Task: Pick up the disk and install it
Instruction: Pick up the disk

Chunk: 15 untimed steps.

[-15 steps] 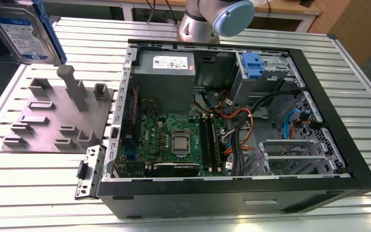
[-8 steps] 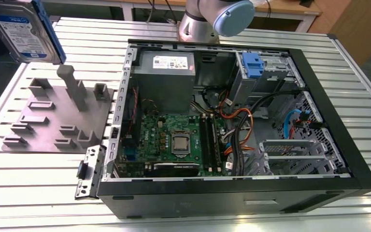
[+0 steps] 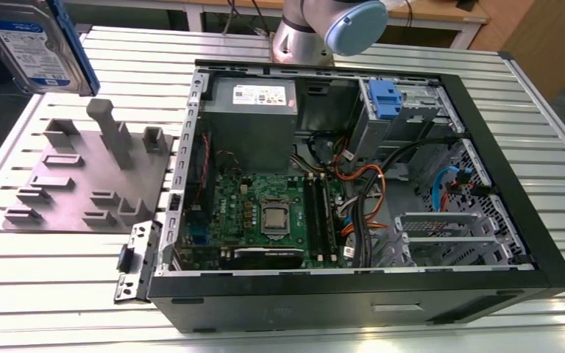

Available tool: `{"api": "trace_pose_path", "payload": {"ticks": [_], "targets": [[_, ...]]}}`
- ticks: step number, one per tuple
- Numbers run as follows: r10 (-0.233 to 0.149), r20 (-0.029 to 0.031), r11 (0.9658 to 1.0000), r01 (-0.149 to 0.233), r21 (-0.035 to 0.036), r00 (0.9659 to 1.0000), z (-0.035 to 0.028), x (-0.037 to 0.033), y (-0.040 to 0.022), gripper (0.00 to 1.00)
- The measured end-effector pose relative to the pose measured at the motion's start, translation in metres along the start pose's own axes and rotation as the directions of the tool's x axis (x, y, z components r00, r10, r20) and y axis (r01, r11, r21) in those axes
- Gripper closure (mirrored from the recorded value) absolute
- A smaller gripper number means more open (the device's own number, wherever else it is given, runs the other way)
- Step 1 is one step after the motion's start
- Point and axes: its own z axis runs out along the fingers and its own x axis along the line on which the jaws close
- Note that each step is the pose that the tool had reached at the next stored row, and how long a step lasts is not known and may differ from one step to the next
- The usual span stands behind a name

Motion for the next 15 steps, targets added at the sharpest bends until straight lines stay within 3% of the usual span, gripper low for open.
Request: {"api": "trace_pose_path", "payload": {"ticks": [15], "targets": [[0.000,0.0000,1.0000,0.000,0.0000,1.0000,-0.0089,-0.0002,0.0000,0.64]]}}
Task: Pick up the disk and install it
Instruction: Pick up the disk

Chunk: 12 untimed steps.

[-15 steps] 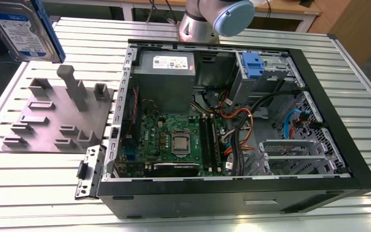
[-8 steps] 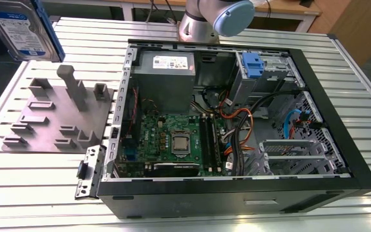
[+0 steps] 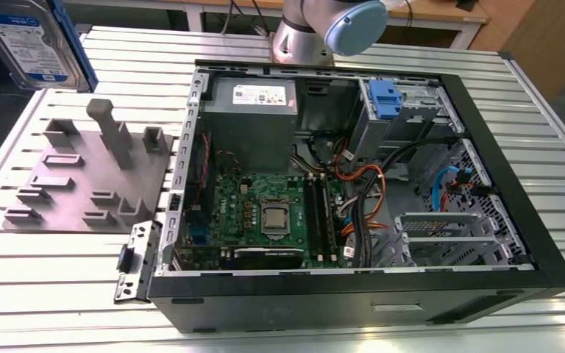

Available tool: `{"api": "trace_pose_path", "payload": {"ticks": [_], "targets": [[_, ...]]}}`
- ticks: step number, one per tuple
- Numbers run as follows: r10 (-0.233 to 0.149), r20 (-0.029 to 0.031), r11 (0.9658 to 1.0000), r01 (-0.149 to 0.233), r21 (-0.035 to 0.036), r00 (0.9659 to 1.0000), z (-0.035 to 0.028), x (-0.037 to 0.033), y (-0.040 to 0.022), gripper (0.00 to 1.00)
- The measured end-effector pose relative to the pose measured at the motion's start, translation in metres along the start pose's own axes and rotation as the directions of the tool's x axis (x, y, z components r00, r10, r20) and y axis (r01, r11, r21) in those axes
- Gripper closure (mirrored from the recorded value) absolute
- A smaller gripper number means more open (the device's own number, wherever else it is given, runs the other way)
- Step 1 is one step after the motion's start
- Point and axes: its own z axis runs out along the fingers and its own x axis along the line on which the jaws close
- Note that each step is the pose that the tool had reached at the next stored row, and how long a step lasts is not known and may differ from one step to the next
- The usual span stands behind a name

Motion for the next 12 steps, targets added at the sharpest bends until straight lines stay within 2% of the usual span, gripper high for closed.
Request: {"api": "trace_pose_path", "payload": {"ticks": [12], "targets": [[0.000,0.0000,1.0000,0.000,0.0000,1.0000,-0.0098,-0.0003,0.0000,0.64]]}}
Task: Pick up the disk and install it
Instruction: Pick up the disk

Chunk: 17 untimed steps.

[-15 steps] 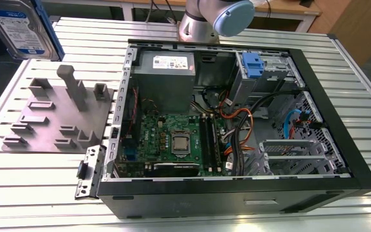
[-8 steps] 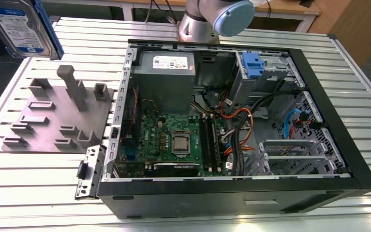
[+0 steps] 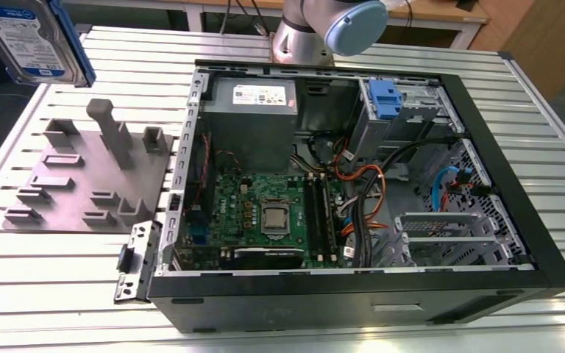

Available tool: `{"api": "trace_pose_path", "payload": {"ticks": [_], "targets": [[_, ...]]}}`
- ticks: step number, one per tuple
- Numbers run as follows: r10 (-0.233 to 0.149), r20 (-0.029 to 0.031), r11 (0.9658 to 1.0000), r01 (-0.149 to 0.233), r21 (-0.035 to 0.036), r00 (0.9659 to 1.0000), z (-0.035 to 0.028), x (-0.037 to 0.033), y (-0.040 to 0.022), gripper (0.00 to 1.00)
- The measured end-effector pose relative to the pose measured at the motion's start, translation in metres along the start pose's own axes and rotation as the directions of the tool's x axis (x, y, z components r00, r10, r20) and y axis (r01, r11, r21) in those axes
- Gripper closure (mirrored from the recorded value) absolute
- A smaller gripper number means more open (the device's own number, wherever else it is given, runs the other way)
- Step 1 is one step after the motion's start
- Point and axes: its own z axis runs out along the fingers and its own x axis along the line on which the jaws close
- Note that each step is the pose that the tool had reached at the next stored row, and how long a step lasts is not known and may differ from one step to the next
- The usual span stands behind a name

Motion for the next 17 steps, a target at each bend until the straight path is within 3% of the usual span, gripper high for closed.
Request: {"api": "trace_pose_path", "payload": {"ticks": [17], "targets": [[0.000,0.0001,1.0000,0.000,0.0001,1.0000,-0.0148,-0.0004,0.0001,0.64]]}}
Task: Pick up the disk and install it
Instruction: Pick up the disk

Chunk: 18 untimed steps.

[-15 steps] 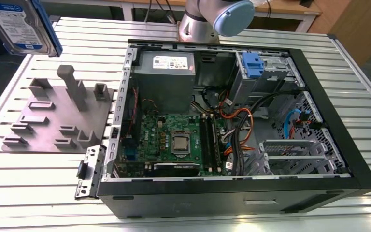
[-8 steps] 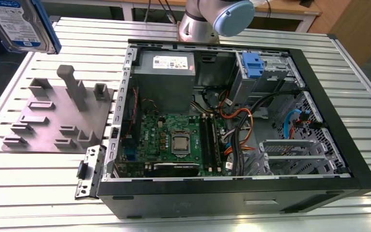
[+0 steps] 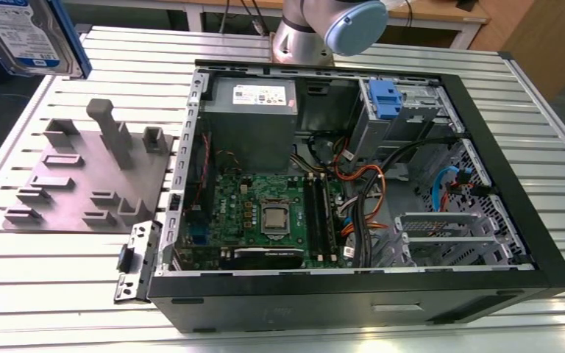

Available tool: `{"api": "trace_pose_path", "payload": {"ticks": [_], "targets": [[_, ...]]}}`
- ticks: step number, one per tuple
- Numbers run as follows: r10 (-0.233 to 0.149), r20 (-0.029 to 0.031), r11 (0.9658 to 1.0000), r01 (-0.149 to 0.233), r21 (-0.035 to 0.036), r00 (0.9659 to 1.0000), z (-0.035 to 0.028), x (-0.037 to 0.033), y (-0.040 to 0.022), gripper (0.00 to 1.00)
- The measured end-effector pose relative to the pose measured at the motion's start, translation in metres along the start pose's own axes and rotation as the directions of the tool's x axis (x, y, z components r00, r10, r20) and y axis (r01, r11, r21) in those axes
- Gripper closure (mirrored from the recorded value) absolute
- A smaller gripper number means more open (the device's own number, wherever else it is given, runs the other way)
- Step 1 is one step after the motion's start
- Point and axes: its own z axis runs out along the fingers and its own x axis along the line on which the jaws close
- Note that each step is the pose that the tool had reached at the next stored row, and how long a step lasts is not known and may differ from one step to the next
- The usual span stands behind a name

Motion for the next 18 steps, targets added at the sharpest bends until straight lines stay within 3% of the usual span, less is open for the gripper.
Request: {"api": "trace_pose_path", "payload": {"ticks": [18], "targets": [[0.000,0.0000,1.0000,0.000,0.0000,1.0000,-0.0011,0.0000,0.0000,0.64]]}}
